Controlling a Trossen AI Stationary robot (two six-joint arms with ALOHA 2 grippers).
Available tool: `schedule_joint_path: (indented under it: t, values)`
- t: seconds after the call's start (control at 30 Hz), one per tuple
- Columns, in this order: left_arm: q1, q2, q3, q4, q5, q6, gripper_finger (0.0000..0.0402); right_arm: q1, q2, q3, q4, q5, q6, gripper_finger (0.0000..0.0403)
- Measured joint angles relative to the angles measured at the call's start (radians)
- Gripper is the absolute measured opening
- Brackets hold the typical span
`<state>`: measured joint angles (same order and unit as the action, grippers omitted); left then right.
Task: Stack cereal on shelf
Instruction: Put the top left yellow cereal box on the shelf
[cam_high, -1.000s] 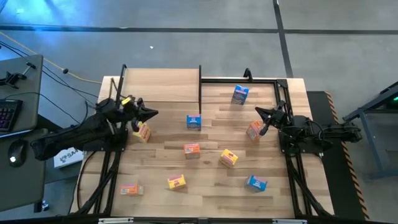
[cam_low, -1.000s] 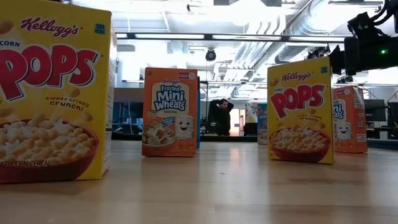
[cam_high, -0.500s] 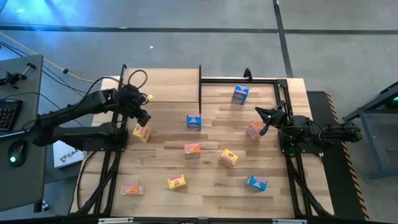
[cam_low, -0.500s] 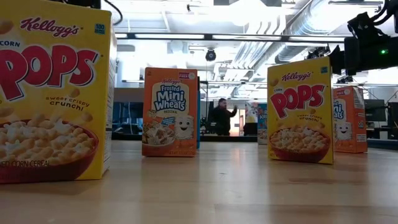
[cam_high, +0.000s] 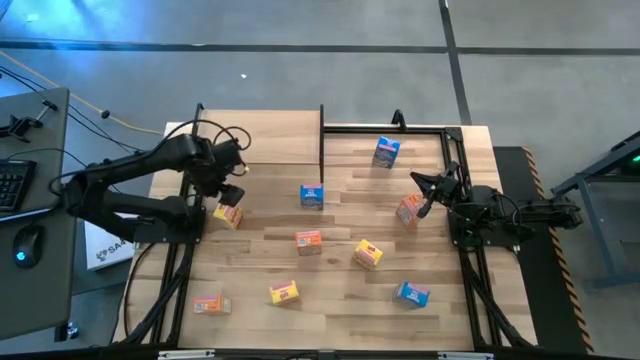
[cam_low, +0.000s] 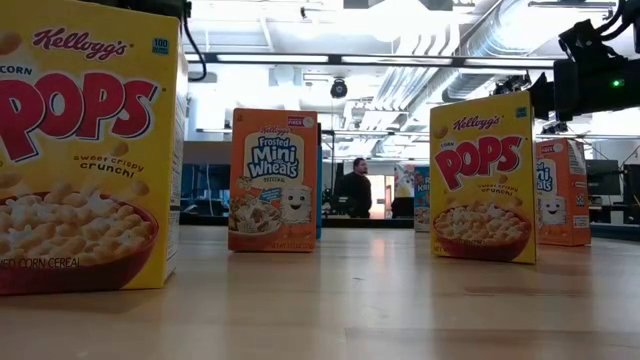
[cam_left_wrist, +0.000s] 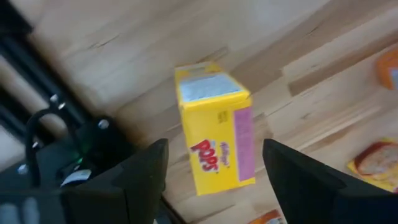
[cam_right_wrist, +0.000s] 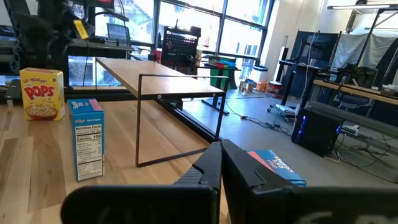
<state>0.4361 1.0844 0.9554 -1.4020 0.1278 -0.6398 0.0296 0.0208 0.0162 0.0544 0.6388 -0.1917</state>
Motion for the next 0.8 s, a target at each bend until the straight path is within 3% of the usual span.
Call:
schedule_joint_path:
  t: [0.43, 0.8]
  values:
    - [-0.125, -0.011, -0.075, 0.076, -0.025, -0.146, 0.0255, 0.000, 0.000, 0.000, 0.000, 0.000, 0.000, 0.0000]
    - [-0.171, -0.011, -0.114, 0.094, -0.081, -0.170, 0.0250, 0.000, 0.000, 0.000, 0.000, 0.000, 0.000, 0.0000]
